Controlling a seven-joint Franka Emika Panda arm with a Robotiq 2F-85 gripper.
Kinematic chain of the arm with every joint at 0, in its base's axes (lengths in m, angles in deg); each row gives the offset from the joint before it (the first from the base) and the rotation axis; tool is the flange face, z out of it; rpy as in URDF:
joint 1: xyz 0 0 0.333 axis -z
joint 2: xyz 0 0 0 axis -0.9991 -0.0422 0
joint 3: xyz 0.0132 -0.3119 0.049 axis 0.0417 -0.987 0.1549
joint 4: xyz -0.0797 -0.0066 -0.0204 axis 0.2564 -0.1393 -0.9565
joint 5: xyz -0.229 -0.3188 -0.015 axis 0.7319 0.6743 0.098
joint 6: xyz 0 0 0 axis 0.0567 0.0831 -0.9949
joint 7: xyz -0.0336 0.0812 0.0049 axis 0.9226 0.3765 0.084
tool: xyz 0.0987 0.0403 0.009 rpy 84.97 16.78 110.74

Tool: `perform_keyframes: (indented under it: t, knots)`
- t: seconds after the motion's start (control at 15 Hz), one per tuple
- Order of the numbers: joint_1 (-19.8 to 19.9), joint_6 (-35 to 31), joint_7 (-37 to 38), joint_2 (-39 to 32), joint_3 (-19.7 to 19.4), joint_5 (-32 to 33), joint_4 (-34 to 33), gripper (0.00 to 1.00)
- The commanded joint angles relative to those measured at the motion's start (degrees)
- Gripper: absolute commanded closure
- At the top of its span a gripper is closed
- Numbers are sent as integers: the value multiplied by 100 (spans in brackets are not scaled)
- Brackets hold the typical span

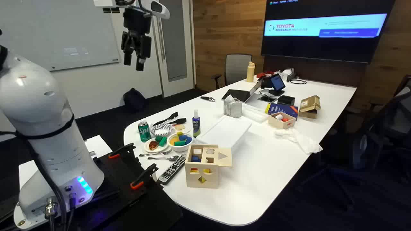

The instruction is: Use the napkin to wipe the remote control.

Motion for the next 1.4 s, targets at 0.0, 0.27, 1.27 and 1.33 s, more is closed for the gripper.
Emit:
perform_keyframes:
  t: [0.0, 0.27, 1.27, 1.33]
  knots:
    - [42, 7, -23, -6, 31, -16, -8, 0]
    - [-339, -1468, 85, -754, 461, -247, 94, 0]
    - [-1670, -3702, 200, -3794, 2126, -27, -674, 0]
    - [-1652, -3702, 196, -3745, 2092, -27, -666, 0]
